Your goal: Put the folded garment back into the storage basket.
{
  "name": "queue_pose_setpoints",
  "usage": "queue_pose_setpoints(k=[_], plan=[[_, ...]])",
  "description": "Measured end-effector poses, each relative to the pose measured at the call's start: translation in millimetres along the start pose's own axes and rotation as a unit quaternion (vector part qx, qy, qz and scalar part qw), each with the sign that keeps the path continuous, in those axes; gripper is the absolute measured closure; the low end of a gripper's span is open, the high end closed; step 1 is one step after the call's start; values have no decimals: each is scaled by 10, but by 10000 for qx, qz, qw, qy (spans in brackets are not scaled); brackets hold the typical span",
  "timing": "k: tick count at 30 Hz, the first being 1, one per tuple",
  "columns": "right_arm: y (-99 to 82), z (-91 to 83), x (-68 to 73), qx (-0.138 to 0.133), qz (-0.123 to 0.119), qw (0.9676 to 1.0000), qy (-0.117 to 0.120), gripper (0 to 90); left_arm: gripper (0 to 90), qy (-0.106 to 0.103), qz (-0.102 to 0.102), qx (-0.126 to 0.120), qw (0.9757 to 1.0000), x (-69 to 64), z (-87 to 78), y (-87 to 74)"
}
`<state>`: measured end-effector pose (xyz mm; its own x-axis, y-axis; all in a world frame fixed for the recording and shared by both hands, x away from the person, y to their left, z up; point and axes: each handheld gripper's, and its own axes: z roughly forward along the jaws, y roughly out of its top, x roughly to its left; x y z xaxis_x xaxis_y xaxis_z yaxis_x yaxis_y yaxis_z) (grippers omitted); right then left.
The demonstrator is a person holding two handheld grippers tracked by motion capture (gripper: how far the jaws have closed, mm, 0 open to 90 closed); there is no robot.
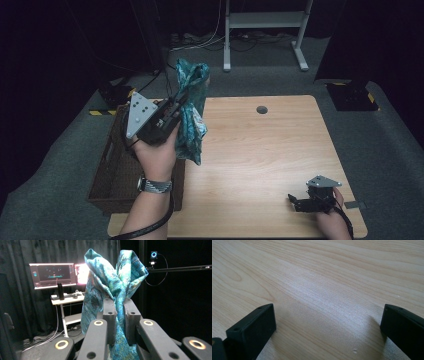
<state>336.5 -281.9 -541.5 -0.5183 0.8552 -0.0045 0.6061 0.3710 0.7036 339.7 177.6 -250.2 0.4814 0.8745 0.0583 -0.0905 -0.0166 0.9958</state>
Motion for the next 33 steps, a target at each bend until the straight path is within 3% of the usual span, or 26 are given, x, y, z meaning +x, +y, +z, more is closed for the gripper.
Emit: queue_pose_setpoints(k=[13, 33], plan=[[2, 3, -1, -8, -1, 10000, -8, 1, 828, 314, -78, 81, 9994, 310, -250, -45], [14, 19, 9, -20, 75, 9999, -74, 0, 830, 666, -285, 268, 9970, 811, -595, -345]])
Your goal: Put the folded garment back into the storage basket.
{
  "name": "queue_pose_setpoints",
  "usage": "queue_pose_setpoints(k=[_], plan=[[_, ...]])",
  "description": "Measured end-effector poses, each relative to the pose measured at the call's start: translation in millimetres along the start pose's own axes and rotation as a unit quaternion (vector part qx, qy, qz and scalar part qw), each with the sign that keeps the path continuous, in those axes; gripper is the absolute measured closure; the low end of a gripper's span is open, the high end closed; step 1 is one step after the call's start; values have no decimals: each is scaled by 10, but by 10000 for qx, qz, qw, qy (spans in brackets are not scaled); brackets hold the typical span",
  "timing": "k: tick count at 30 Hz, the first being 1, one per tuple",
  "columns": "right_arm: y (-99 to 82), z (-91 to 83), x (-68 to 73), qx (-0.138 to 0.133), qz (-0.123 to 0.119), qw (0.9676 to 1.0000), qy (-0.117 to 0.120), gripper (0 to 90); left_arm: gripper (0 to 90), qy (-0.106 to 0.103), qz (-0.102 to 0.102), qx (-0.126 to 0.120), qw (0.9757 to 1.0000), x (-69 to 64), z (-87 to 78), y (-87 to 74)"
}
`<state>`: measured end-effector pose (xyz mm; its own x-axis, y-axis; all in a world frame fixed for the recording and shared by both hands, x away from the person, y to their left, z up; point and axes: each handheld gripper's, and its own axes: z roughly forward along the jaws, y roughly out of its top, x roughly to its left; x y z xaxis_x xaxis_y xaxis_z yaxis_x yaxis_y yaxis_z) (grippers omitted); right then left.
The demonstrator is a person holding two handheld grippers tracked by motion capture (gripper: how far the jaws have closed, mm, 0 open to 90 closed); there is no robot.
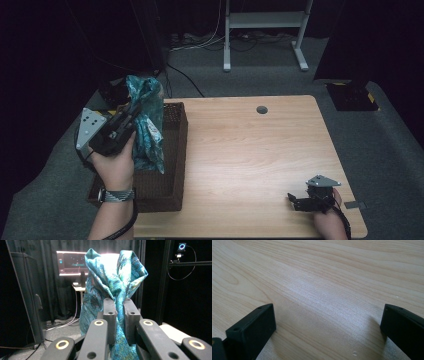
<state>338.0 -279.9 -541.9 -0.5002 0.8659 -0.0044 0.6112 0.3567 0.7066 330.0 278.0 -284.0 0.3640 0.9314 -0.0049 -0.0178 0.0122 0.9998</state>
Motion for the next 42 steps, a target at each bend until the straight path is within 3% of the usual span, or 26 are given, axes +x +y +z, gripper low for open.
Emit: queue_pose_setpoints(k=[6, 12, 25, 34, 42], plan=[[3, 3, 3, -1, -6, 10000, 2, 0, 830, 19, -37, -12, 10000, 160, -55, -62], [10, 11, 14, 2, -30, 10000, 25, 0, 830, -2, -35, 129, 9999, 334, -82, -146], [12, 12, 14, -2, -37, 10000, 27, 0, 830, 162, -166, 310, 9992, 669, -242, -333], [14, 13, 16, 1, -51, 10000, 31, 1, 831, 119, -189, 495, 9985, 817, -251, -436], [13, 12, 18, 1, -65, 10000, 39, 2, 831, 98, -202, 663, 9975, 867, -217, -537]])
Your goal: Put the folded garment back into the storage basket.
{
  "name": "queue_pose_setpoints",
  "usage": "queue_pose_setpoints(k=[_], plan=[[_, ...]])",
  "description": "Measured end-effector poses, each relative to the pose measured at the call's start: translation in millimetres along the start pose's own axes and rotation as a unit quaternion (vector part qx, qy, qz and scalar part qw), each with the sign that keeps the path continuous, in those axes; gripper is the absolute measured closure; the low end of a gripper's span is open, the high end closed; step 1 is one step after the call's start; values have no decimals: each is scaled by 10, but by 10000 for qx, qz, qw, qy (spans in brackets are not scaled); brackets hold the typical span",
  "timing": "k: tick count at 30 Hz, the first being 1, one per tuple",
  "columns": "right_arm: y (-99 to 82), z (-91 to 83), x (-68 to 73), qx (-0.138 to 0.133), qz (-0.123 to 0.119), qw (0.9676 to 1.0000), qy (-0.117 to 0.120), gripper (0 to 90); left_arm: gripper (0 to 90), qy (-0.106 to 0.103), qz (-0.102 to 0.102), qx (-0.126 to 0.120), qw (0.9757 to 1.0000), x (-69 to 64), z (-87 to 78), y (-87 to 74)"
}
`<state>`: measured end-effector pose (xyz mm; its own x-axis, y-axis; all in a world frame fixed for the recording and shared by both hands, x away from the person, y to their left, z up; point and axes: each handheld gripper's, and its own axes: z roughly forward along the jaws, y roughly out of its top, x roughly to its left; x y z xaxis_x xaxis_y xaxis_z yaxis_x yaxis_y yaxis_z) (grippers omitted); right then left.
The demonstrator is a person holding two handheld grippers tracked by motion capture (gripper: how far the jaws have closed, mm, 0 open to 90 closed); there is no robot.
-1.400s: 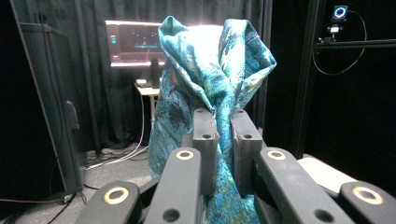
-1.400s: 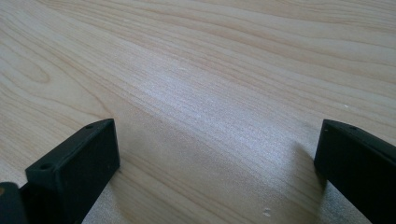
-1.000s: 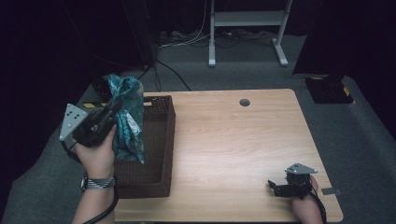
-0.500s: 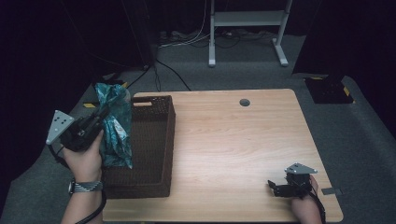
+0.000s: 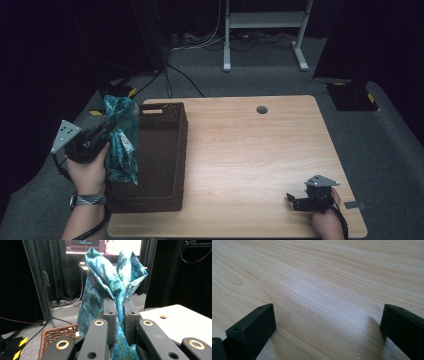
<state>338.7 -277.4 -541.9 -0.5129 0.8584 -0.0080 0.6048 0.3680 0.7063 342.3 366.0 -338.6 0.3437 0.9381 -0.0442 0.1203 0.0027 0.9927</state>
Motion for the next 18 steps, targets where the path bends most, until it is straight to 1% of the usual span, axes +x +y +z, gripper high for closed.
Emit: queue_pose_setpoints(k=[8, 10, 11, 15, 18], plan=[[0, 0, 0, -1, -2, 10000, 1, 2, 831, 49, -50, 198, 9998, 74, 30, -63], [0, 0, 1, -4, -8, 10000, -2, 4, 831, 89, -174, 304, 9993, 111, 42, -86], [0, -1, 4, -5, -14, 10000, 1, 5, 831, 69, -198, 340, 9992, 130, 48, -100], [0, -1, 5, -4, -17, 10000, 11, 4, 831, 43, -179, 537, 9984, 176, 84, -156], [0, -1, 5, -2, -16, 10000, 16, 4, 831, 113, -227, 648, 9976, 227, 108, -192]])
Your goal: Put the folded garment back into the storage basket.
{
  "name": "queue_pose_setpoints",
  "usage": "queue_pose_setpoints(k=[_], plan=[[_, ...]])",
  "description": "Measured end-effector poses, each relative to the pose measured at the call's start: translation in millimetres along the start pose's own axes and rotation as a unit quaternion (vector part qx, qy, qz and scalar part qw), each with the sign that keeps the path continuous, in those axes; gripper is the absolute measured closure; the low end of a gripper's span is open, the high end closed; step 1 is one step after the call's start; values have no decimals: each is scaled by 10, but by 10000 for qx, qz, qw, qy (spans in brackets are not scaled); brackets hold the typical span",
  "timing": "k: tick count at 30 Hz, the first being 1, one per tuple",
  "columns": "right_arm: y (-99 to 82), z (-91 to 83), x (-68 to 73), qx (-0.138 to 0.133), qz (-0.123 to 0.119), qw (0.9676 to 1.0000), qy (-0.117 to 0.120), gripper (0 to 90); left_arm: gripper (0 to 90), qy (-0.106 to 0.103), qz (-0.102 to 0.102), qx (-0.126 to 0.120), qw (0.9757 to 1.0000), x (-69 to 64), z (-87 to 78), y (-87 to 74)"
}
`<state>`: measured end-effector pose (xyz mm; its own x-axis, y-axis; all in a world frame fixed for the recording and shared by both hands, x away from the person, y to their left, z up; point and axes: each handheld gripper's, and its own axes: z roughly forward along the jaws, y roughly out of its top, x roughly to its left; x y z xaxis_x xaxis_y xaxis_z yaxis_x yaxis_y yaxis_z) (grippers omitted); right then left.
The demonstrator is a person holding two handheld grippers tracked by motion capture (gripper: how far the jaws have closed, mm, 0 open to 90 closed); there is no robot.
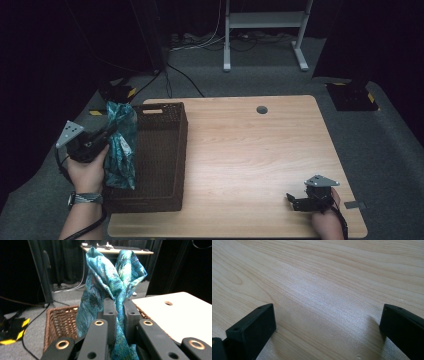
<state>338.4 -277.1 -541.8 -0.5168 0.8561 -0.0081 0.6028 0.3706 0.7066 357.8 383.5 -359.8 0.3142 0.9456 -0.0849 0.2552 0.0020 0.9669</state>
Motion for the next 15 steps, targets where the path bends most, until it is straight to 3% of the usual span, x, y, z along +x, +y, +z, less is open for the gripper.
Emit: queue_pose_setpoints(k=[15], plan=[[0, -1, 4, -2, -19, 10000, 18, 5, 831, 146, -46, 365, 9992, 132, -11, -112]])
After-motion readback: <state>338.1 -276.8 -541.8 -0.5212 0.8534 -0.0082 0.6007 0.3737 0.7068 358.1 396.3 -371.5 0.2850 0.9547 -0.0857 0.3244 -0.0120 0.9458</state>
